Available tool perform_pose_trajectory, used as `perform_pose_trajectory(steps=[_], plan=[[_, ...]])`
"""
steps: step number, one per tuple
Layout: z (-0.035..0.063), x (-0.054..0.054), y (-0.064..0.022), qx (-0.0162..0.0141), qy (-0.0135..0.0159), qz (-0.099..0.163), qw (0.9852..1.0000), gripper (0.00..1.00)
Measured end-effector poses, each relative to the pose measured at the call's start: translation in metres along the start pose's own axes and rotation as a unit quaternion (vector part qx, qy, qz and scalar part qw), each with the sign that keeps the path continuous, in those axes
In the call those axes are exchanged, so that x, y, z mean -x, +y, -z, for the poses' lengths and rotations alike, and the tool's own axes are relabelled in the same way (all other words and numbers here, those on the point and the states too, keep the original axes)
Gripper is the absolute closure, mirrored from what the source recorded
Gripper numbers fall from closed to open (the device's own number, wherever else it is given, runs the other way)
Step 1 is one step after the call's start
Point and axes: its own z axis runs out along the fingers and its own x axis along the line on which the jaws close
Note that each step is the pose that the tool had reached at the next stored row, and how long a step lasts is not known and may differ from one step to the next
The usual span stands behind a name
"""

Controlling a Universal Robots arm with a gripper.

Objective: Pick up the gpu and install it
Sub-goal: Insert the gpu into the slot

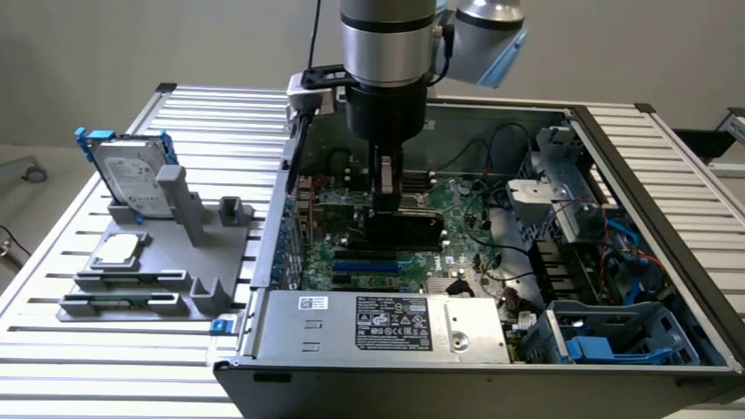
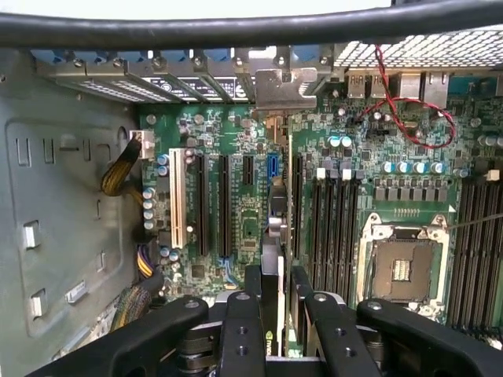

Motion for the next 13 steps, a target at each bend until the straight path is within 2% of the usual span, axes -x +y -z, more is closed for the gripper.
perform_pose_trajectory(steps=[2,4,6,10,13], plan=[[-0.0004,-0.0001,0.0004,-0.0011,0.0,0.0,1.0,0.74],[-0.0016,0.0,0.0031,-0.0059,0.0,-0.001,1.0,0.74],[-0.0022,-0.0005,0.0046,-0.0085,0.0003,-0.001,1.0,0.74],[-0.0024,-0.0009,0.0049,-0.0091,0.0003,-0.002,1.0,0.74],[-0.0038,-0.0009,0.0064,-0.0114,0.0005,-0.006,0.9999,0.74]])
